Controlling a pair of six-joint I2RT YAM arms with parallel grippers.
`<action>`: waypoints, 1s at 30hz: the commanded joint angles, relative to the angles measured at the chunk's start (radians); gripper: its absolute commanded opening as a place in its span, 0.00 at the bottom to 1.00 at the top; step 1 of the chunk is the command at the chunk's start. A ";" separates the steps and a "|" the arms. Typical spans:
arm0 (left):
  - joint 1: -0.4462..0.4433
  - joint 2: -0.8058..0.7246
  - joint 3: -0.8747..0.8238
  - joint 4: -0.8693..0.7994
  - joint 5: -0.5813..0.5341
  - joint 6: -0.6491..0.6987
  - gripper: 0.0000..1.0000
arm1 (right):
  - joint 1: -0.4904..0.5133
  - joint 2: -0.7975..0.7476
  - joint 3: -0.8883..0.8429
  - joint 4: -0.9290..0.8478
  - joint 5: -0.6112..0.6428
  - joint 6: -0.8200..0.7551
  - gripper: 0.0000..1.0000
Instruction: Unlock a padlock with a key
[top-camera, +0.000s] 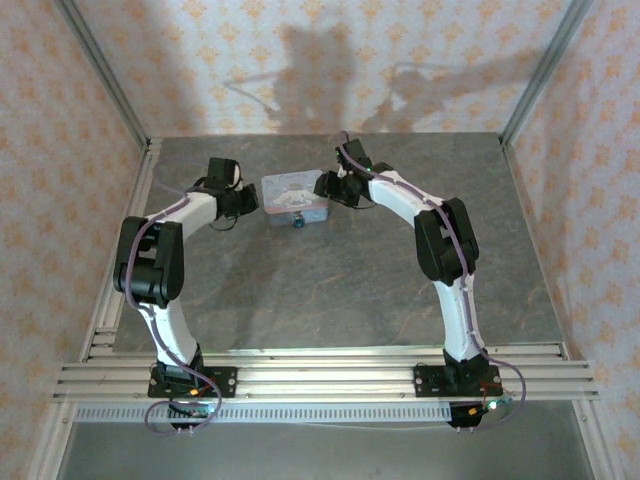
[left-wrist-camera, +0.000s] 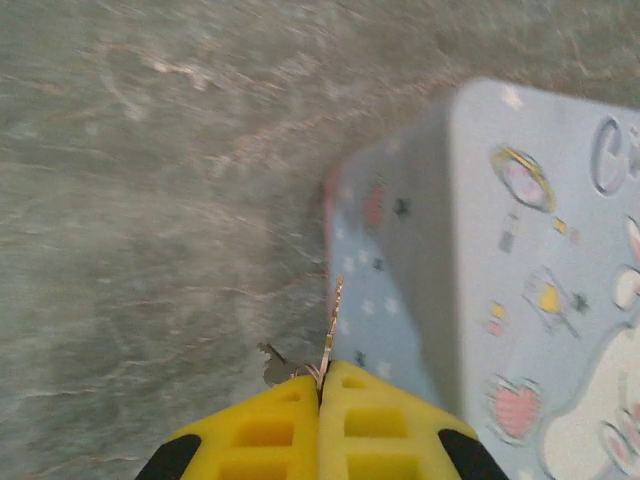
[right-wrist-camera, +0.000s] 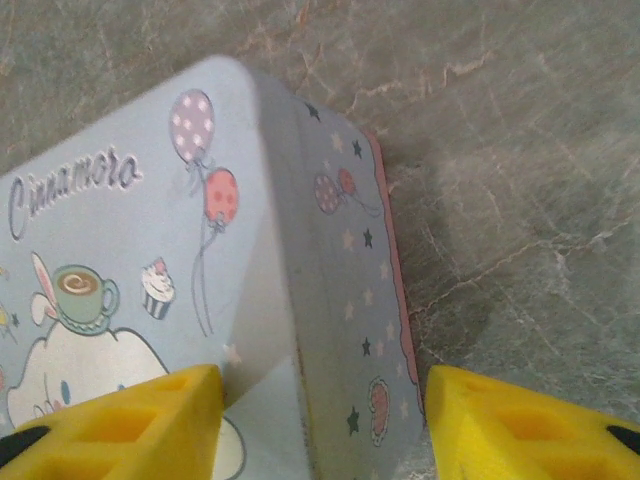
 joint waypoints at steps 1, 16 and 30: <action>-0.056 -0.002 0.027 0.014 0.030 0.040 0.00 | 0.003 -0.060 -0.121 0.049 -0.031 0.010 0.55; -0.114 -0.171 -0.122 0.038 0.071 0.043 0.00 | 0.013 -0.484 -0.513 0.079 0.146 0.060 0.63; -0.115 -0.537 -0.401 -0.030 0.082 0.048 0.00 | 0.415 -0.640 -0.665 0.061 0.645 0.148 0.64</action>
